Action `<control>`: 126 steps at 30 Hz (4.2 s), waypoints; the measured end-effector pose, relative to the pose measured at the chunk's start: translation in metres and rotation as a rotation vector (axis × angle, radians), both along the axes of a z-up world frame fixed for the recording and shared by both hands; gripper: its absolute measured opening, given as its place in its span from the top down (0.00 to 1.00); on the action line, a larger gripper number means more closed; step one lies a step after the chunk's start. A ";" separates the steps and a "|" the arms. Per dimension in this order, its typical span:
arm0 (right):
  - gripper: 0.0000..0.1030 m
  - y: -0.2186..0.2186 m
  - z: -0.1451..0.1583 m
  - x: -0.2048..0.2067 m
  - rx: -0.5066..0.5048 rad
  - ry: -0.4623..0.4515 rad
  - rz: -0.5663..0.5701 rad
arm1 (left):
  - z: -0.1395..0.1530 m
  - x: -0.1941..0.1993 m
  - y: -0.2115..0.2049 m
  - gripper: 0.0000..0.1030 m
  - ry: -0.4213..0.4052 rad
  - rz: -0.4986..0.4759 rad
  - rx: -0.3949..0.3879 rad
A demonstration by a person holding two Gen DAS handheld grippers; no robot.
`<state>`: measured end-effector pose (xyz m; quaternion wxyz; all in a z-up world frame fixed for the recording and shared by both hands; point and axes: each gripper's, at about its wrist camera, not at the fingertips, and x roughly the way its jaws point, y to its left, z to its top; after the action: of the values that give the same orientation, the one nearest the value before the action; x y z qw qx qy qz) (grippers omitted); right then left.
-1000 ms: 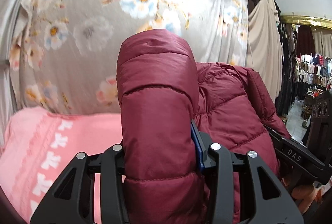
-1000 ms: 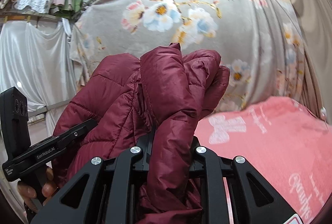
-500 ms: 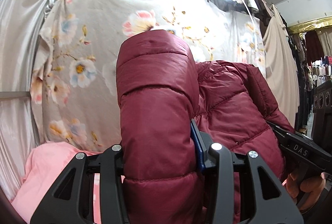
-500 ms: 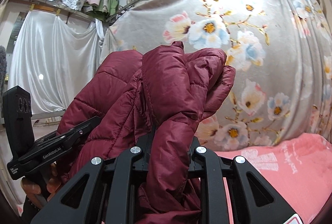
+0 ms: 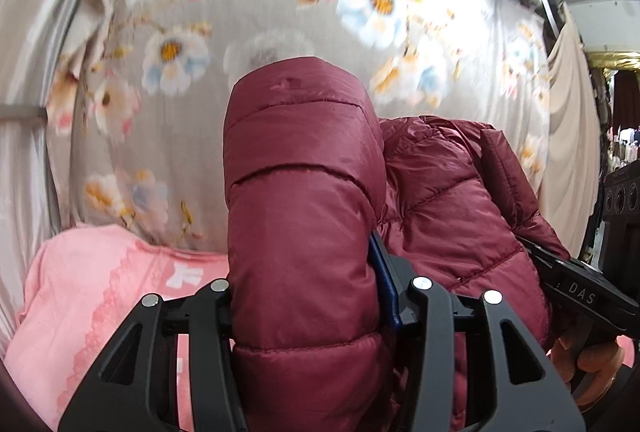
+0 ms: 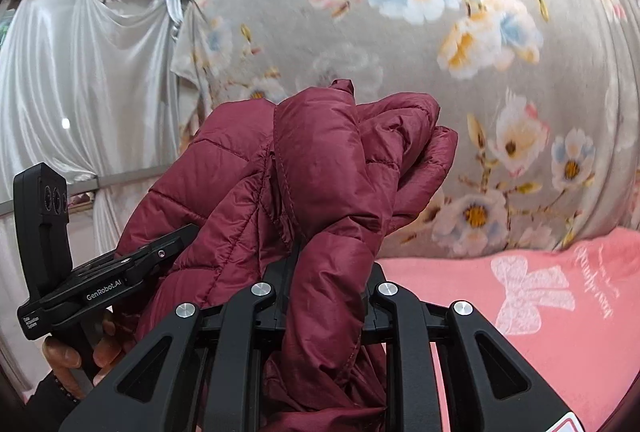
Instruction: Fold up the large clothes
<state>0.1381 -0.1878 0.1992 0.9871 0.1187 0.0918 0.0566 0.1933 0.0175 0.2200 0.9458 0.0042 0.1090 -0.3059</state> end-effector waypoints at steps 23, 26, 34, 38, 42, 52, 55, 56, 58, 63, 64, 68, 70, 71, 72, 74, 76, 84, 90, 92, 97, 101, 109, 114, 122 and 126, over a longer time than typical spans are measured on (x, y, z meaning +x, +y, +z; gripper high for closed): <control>0.82 -0.040 -0.181 0.154 0.093 0.316 -0.015 | -0.187 0.167 -0.030 0.57 0.345 0.032 0.073; 0.82 -0.044 -0.202 0.159 0.102 0.354 -0.021 | -0.207 0.175 -0.035 0.57 0.375 0.026 0.100; 0.82 -0.055 -0.243 0.168 0.143 0.430 -0.038 | -0.241 0.186 -0.038 0.55 0.417 0.035 0.123; 0.75 -0.061 -0.252 0.174 0.186 0.474 -0.033 | -0.250 0.191 -0.037 0.46 0.442 0.062 0.138; 0.61 -0.071 -0.256 0.173 0.228 0.516 -0.060 | -0.249 0.196 -0.033 0.32 0.492 0.135 0.140; 0.71 -0.072 -0.188 0.134 0.102 0.425 -0.195 | -0.188 0.196 -0.013 0.17 0.504 0.392 0.153; 0.89 -0.036 -0.174 0.157 -0.061 0.443 -0.163 | -0.183 0.212 -0.029 0.17 0.541 0.411 0.180; 0.90 -0.027 -0.177 0.168 -0.089 0.462 -0.150 | -0.184 0.216 -0.036 0.17 0.549 0.410 0.190; 0.92 -0.023 -0.188 0.183 -0.100 0.503 -0.147 | -0.190 0.225 -0.046 0.17 0.565 0.413 0.215; 0.94 -0.051 -0.224 0.209 -0.061 0.558 -0.274 | -0.221 0.245 -0.061 0.17 0.617 0.424 0.274; 0.95 -0.060 -0.230 0.210 -0.029 0.564 -0.291 | -0.225 0.246 -0.062 0.16 0.617 0.422 0.273; 0.98 -0.077 -0.252 0.214 0.041 0.596 -0.285 | -0.237 0.253 -0.061 0.10 0.631 0.413 0.238; 0.98 -0.077 -0.259 0.216 0.027 0.600 -0.285 | -0.242 0.255 -0.064 0.09 0.631 0.406 0.231; 0.99 -0.077 -0.263 0.216 0.031 0.603 -0.283 | -0.244 0.255 -0.065 0.09 0.623 0.404 0.235; 0.99 -0.080 -0.266 0.216 0.049 0.609 -0.276 | -0.246 0.255 -0.067 0.08 0.616 0.405 0.240; 0.99 -0.085 -0.268 0.218 0.082 0.617 -0.263 | -0.249 0.254 -0.071 0.08 0.593 0.412 0.258; 0.99 -0.090 -0.271 0.218 0.118 0.623 -0.248 | -0.251 0.253 -0.075 0.07 0.573 0.417 0.274; 0.99 -0.091 -0.271 0.220 0.125 0.627 -0.242 | -0.259 0.255 -0.077 0.06 0.561 0.416 0.279; 0.99 -0.091 -0.269 0.217 0.108 0.637 -0.242 | -0.258 0.255 -0.077 0.06 0.576 0.406 0.305; 0.97 -0.088 -0.260 0.205 0.068 0.631 -0.246 | -0.252 0.248 -0.072 0.06 0.584 0.381 0.326; 0.93 -0.080 -0.235 0.159 0.028 0.616 -0.192 | -0.238 0.211 -0.048 0.07 0.566 0.339 0.398; 0.93 -0.050 -0.227 0.131 -0.101 0.659 -0.135 | -0.236 0.180 -0.027 0.07 0.595 0.312 0.430; 0.93 -0.055 -0.261 0.103 -0.138 0.792 -0.246 | -0.235 0.141 -0.002 0.07 0.616 0.372 0.426; 0.92 -0.053 -0.260 0.070 -0.061 0.791 -0.243 | -0.239 0.115 -0.003 0.07 0.614 0.382 0.444; 0.89 -0.028 -0.250 0.032 0.000 0.751 -0.196 | -0.238 0.073 -0.019 0.07 0.568 0.387 0.450; 0.87 -0.018 -0.245 0.017 0.024 0.725 -0.185 | -0.236 0.054 -0.027 0.07 0.539 0.395 0.450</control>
<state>0.1550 -0.2062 -0.0454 0.8900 0.1505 0.4235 -0.0772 0.2470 -0.0096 -0.0159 0.8994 0.1096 0.4161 -0.0769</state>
